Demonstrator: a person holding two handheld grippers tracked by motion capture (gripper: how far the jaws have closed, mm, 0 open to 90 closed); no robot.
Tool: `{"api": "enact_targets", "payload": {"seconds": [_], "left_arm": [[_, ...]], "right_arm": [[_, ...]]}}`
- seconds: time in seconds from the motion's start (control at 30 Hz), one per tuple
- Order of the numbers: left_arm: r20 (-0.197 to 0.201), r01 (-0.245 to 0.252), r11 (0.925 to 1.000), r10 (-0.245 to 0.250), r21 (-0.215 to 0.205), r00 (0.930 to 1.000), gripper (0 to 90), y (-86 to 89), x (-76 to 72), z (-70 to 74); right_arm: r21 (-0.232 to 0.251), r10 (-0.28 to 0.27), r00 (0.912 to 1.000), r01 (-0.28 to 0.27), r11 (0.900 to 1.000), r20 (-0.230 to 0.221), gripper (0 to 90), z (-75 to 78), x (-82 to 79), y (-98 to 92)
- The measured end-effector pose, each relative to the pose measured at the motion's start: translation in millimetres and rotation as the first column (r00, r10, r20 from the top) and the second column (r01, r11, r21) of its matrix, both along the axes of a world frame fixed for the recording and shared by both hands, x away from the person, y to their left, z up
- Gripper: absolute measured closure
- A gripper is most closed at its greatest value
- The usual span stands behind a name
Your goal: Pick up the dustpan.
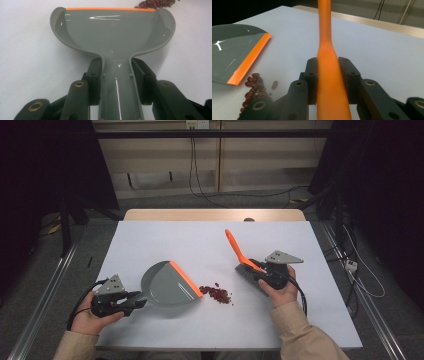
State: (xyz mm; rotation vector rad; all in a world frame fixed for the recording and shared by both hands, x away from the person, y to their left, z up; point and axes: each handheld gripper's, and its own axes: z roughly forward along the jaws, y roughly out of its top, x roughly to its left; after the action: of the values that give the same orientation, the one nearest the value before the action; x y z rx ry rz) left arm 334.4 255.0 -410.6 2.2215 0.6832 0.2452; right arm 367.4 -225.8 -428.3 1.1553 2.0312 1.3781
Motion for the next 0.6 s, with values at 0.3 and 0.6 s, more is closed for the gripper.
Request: {"api": "enact_targets", "payload": {"seconds": [0.3,0.6], "left_arm": [[-0.019,0.031,0.9992,-0.03,0.024,0.9994,62.6,-1.2,-3.8,-1.3],[-0.012,0.045,0.9987,-0.045,0.025,0.9989,62.7,0.2,-7.2,-1.6]], "right_arm": [[-0.006,-0.012,0.9999,0.012,1.0,0.004,71.0,0.1,-0.9,1.8],[-0.011,-0.002,1.0,0.002,1.0,0.005,71.0,-0.3,-1.8,4.9]]}}
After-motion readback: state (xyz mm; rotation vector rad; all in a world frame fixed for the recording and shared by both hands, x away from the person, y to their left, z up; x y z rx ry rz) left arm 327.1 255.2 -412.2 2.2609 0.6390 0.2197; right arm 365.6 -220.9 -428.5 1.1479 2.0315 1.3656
